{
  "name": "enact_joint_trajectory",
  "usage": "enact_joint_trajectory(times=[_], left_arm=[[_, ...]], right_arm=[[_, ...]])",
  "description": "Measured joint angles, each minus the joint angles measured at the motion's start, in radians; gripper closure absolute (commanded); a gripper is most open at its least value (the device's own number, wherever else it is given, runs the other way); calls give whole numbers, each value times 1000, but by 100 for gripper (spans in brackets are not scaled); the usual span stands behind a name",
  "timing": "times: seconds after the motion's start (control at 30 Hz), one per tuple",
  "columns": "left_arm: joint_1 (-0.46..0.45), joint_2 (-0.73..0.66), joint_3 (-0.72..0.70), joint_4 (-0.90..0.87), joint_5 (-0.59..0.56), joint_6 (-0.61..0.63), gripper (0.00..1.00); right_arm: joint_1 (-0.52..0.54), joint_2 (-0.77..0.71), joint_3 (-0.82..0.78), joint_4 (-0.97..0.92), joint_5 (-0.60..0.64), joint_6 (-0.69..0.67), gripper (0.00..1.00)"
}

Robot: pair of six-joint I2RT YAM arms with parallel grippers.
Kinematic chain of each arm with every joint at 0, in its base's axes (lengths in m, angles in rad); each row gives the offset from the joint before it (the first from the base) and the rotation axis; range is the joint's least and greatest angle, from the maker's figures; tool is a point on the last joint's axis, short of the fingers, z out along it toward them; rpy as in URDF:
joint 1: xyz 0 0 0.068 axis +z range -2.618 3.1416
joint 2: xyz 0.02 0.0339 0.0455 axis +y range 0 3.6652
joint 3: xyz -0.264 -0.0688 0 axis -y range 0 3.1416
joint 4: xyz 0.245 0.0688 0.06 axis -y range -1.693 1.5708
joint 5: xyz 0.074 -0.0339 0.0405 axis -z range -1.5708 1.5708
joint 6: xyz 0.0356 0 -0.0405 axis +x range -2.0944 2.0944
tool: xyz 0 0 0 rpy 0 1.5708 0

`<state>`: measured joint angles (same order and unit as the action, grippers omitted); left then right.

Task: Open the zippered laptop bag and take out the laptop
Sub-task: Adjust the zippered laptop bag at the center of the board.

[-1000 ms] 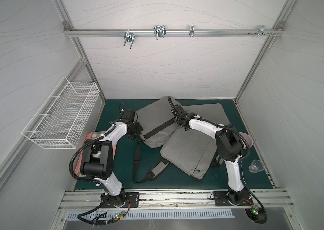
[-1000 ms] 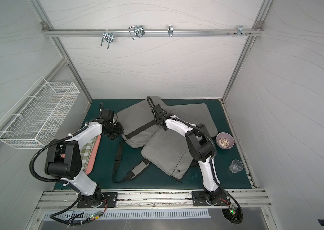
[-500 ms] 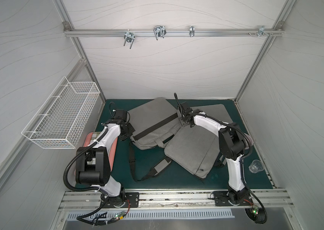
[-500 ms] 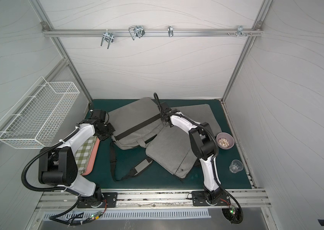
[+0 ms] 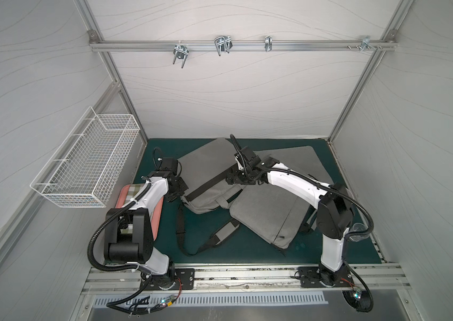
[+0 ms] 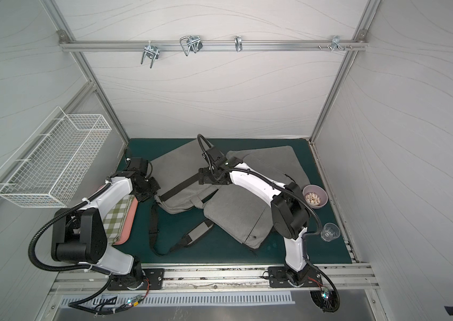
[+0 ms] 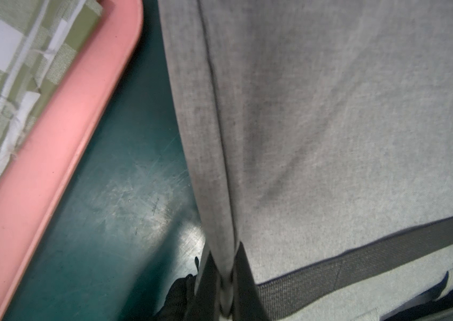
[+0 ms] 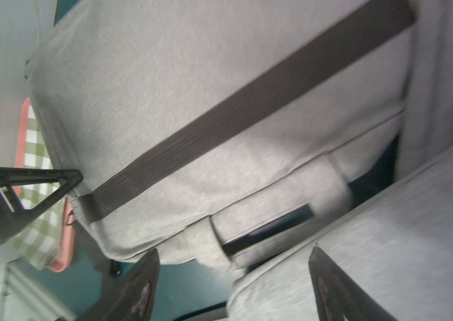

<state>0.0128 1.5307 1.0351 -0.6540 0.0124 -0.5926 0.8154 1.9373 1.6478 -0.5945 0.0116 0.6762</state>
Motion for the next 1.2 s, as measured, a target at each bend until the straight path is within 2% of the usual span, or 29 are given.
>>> enact_joint_trajectory(times=[0.27,0.5,0.73,0.9,1.0,1.2], left_arm=[[0,-18,-23,12,6,9,100],[-2,-21,-36,24,9,13,100],[-3,-21,-48,37,11,16,100],[-10,-21,-56,44,14,17,100],[-16,-21,-58,46,15,18,100],[-28,-17,-65,52,17,21,100]], right_arm=[[-46,205,108,-102,-13,256,13],[-77,268,198,-145,-30,438,10],[-90,353,283,-179,-66,552,9],[-90,378,294,-180,-82,593,28],[-90,389,293,-161,-90,603,45],[-90,391,265,-108,-101,592,73]])
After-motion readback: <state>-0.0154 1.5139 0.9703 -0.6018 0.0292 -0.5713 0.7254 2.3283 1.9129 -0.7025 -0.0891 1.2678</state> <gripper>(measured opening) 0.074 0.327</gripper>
